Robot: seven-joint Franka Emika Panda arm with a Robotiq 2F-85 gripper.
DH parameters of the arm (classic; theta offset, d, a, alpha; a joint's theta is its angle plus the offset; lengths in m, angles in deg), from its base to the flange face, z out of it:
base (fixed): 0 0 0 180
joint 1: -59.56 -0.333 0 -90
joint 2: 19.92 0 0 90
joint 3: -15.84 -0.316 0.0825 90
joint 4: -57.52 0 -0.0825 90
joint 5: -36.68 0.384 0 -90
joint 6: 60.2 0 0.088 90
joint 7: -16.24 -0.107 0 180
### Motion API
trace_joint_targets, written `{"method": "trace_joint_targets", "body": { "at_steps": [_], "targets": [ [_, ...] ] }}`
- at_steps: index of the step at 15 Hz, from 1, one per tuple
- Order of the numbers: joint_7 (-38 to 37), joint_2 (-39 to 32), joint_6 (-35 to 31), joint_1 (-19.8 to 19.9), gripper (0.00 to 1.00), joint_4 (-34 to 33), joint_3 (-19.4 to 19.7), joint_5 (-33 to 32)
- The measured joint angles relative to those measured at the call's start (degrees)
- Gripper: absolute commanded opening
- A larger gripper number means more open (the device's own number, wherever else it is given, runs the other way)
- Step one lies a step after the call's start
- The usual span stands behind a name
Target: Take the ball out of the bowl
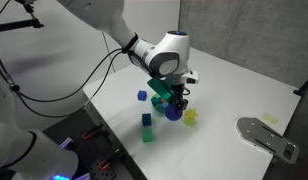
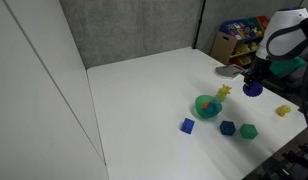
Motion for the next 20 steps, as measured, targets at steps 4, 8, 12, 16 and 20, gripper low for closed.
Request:
{"method": "trace_joint_targets", "body": {
  "at_steps": [4,8,12,16,20],
  "targets": [
    [0.05,-1.64,-4.67,1.86,0.35,0.58,2.25,-0.16],
    [0.05,-5.07,-9.35,1.97,0.35,0.24,2.95,-1.02],
    [0.05,-8.92,-11.09,1.52,0.84,-1.01,2.94,-1.03],
    [0.05,-11.23,-11.12,1.04,0.99,-2.43,2.94,-1.05],
    [0.1,-11.3,-11.0,0.33,1.0,-3.39,2.92,-1.05]
  ]
}}
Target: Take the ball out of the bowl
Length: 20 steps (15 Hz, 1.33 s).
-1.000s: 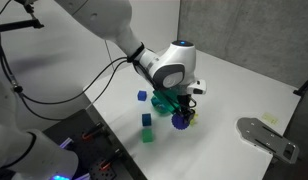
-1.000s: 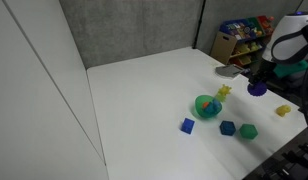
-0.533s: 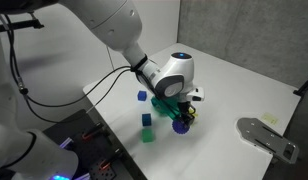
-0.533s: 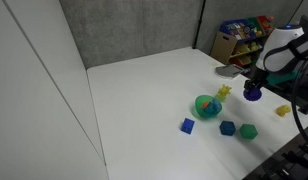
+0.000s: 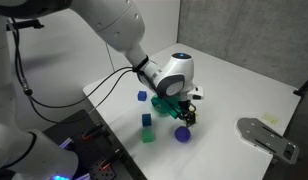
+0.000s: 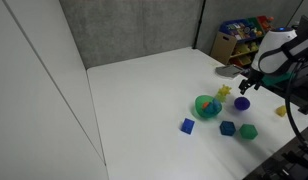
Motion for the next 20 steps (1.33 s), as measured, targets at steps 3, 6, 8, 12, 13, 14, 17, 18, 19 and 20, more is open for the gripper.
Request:
{"method": "trace_joint_targets", "body": {
  "at_steps": [3,6,8,12,13,14,17,18,19,20],
  "targets": [
    [0.0,0.92,1.33,-0.61,1.0,-0.85,-0.12,0.0],
    [0.0,3.02,5.36,-0.95,1.0,-2.12,-0.92,0.04],
    [0.0,5.25,8.12,-1.26,1.0,-2.61,-1.81,0.09],
    [0.77,11.94,12.74,-1.97,1.0,-1.81,-4.08,0.1],
    [1.2,14.03,13.6,-2.08,1.0,-0.98,-4.61,0.19],
    [1.64,16.13,14.37,-2.12,1.0,0.01,-5.06,0.32],
    [3.45,22.64,16.84,-2.12,1.0,3.54,-5.77,1.23],
    [4.09,24.97,17.96,-2.12,1.0,4.66,-5.87,1.76],
    [4.85,27.26,19.27,-2.12,1.0,5.59,-5.92,2.51],
    [5.64,29.54,20.72,-2.12,1.0,6.36,-5.92,3.36]
  ]
}}
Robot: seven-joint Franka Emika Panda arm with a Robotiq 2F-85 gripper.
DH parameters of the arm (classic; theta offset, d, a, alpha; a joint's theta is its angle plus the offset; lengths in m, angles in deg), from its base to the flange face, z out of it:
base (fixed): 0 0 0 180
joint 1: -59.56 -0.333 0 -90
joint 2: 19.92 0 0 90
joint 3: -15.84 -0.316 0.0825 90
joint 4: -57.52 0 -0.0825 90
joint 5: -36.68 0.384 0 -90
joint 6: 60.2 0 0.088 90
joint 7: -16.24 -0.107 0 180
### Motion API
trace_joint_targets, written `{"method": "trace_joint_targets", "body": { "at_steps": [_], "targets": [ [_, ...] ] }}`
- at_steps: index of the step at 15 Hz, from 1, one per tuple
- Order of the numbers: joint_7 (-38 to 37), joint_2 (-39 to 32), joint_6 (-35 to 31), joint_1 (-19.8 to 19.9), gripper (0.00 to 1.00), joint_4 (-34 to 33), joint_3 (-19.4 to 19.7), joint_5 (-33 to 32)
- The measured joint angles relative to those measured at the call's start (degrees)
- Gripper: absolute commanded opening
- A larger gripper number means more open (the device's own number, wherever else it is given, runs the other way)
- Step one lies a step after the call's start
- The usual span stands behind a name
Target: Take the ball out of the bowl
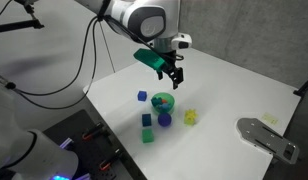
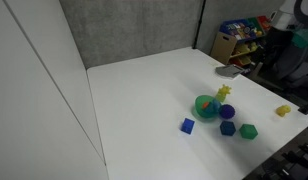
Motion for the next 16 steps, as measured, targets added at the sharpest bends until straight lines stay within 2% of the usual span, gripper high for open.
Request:
{"method": "trace_joint_targets", "body": {
  "at_steps": [4,9,16],
  "targets": [
    [2.01,9.09,7.86,0.01,1.0,1.05,0.14,3.88],
    [1.84,17.69,15.71,0.14,1.0,0.03,0.37,4.57],
    [1.85,20.31,25.14,0.14,1.0,-4.34,0.37,4.57]
  ]
}}
